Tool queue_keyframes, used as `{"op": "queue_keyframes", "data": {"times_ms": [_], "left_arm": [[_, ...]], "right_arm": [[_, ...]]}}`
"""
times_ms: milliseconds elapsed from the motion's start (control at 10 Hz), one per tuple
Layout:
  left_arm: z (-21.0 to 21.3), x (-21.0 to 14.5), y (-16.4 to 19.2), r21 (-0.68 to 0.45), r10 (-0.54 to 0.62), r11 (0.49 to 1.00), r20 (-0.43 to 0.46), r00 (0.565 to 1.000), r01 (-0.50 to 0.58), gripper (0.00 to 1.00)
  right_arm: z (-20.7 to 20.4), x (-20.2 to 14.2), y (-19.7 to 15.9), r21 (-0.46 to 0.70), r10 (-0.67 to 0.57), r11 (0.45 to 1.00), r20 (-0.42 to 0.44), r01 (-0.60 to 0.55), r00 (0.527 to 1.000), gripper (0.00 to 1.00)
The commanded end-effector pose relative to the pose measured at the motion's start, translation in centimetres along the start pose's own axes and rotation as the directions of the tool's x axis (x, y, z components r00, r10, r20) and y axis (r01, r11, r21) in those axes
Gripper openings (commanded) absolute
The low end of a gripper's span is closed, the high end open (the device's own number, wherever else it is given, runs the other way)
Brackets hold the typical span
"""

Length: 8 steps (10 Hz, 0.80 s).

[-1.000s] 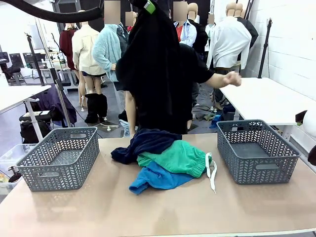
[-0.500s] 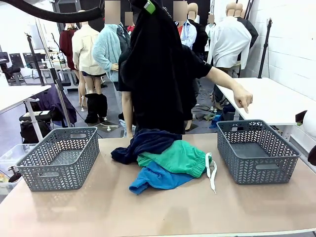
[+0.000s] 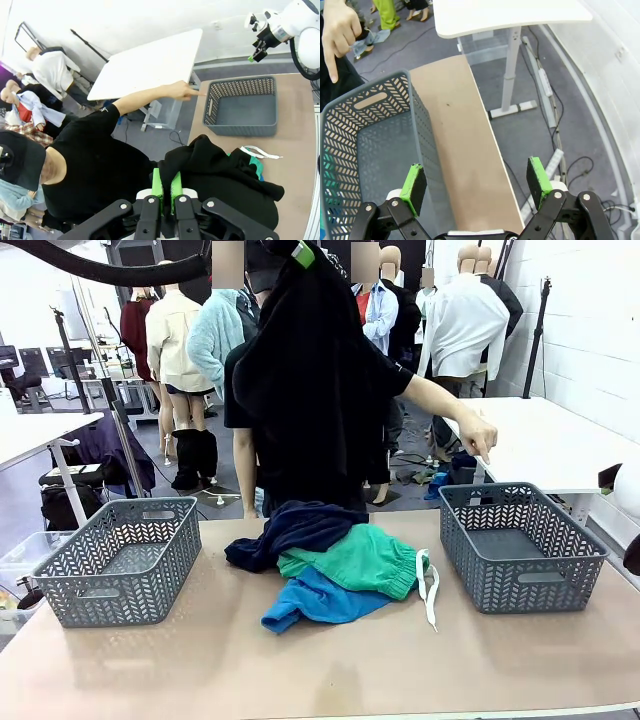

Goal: Sort the tops and bottoms.
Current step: Sort the clothes according to human instructions.

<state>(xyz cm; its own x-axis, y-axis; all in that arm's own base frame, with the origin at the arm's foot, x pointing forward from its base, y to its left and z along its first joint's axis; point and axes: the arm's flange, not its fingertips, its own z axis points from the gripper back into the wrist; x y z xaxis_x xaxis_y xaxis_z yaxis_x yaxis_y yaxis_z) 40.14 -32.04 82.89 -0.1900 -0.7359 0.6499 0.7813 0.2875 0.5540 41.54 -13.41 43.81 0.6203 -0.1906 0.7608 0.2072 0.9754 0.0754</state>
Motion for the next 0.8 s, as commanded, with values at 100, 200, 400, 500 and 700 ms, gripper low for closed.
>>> {"op": "queue_keyframes", "data": {"times_ms": [100, 200, 400, 500, 700], "left_arm": [[0.45, 0.32, 0.17, 0.009, -0.003, 1.000, 0.007, 1.000, 0.003, 0.00], [0.45, 0.32, 0.17, 0.009, -0.003, 1.000, 0.007, 1.000, 0.003, 0.00], [0.45, 0.32, 0.17, 0.009, -0.003, 1.000, 0.007, 1.000, 0.003, 0.00], [0.45, 0.32, 0.17, 0.009, -0.003, 1.000, 0.007, 1.000, 0.003, 0.00], [0.00, 0.00, 0.00, 0.000, 0.000, 1.000, 0.000, 1.000, 0.000, 0.00]], "right_arm": [[0.09, 0.01, 0.14, -0.003, 0.004, 1.000, -0.010, -0.004, 1.000, 1.00], [0.09, 0.01, 0.14, -0.003, 0.004, 1.000, -0.010, -0.004, 1.000, 1.00], [0.09, 0.01, 0.14, -0.003, 0.004, 1.000, -0.010, -0.004, 1.000, 1.00], [0.09, 0.01, 0.14, -0.003, 0.004, 1.000, -0.010, -0.004, 1.000, 1.00], [0.09, 0.01, 0.14, -0.003, 0.004, 1.000, -0.010, -0.004, 1.000, 1.00]]}}
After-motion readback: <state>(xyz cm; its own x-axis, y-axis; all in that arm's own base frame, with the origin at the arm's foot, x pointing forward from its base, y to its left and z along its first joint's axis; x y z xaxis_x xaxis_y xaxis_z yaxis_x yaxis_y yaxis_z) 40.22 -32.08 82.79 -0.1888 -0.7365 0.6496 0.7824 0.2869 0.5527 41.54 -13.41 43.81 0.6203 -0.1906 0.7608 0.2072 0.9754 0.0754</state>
